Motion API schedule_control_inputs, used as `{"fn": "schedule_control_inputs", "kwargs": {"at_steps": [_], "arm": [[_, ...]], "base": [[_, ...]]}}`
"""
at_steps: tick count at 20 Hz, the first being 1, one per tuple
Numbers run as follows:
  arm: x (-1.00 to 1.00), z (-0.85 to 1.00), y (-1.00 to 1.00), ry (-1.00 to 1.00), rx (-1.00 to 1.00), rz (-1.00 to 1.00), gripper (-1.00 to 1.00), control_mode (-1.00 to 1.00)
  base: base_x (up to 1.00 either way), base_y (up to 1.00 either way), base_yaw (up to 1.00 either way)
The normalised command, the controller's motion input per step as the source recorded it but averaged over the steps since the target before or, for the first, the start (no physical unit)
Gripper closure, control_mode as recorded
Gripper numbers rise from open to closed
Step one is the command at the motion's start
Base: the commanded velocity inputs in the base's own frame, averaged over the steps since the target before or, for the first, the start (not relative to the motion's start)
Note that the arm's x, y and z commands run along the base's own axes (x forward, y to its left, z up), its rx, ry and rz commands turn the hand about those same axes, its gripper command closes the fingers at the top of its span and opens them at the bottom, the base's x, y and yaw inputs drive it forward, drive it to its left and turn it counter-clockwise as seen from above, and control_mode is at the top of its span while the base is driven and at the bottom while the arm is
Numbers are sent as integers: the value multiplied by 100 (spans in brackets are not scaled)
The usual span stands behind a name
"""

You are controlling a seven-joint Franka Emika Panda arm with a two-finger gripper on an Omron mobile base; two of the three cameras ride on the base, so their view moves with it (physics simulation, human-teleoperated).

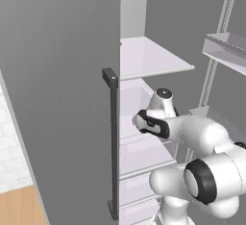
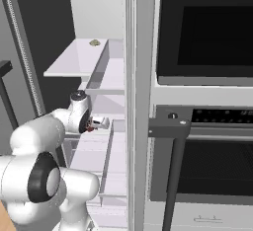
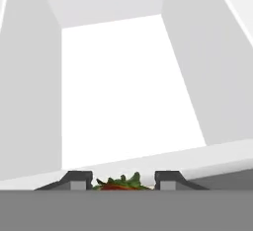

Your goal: Take the strawberry from the fridge and place it on top of the pancake, located on the dining counter.

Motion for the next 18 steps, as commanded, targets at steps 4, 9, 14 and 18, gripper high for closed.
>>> {"fn": "schedule_control_inputs", "kwargs": {"at_steps": [4, 9, 14, 18], "arm": [[-63, 60, 0, -1, 0, -1, 100, -100], [-51, 84, 0, 1, 0, -1, 100, -100], [-59, 92, 0, 5, 0, 0, 100, -100], [-69, 62, -4, 4, 0, 0, 100, -100]], "base": [[0, 0, 0], [0, 0, 0], [0, 0, 0], [0, 0, 0]]}}
